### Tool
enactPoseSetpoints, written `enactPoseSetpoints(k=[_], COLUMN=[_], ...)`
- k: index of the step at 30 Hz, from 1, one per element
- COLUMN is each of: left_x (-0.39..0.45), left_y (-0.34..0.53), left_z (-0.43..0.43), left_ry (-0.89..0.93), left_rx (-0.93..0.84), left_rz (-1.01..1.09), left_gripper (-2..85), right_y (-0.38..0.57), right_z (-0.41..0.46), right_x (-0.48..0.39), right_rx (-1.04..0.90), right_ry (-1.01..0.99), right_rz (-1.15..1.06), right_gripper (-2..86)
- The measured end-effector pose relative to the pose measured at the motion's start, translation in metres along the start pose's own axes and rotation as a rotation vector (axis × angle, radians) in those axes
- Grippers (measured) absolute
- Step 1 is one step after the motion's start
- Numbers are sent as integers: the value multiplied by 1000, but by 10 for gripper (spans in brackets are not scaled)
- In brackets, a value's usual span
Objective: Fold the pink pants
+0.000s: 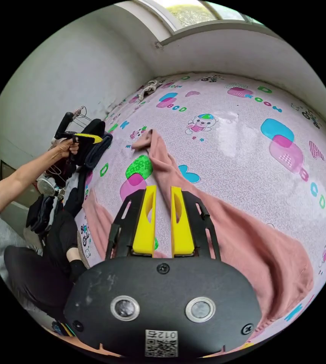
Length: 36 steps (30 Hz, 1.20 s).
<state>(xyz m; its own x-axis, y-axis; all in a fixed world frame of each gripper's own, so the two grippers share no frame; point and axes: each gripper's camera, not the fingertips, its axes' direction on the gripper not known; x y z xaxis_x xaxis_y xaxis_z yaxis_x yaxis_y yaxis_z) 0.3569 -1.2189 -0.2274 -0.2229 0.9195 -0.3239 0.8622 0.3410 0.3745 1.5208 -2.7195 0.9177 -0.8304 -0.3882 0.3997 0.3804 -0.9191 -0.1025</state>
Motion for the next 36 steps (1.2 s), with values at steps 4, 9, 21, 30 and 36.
enactPoseSetpoints(k=[4, 9, 21, 30, 36], left_x=[46, 54, 36, -50, -108], left_y=[2, -27, -116, -100, -16], left_z=[45, 87, 140, 27, 58], left_ry=[-307, -332, -406, -120, -29], left_rx=[-72, 17, -61, -156, -285], left_rz=[181, 85, 89, 157, 117], left_gripper=[104, 118, 28, 2, 1], right_y=[129, 203, 270, 403, 604], right_z=[-4, 15, 163, 80, 25], right_x=[20, 8, -59, 35, 127], right_rx=[-27, -31, -181, -10, 5], right_ry=[120, 266, 501, 229, 465], right_rz=[35, -25, -237, 32, 223], right_gripper=[63, 78, 40, -5, 47])
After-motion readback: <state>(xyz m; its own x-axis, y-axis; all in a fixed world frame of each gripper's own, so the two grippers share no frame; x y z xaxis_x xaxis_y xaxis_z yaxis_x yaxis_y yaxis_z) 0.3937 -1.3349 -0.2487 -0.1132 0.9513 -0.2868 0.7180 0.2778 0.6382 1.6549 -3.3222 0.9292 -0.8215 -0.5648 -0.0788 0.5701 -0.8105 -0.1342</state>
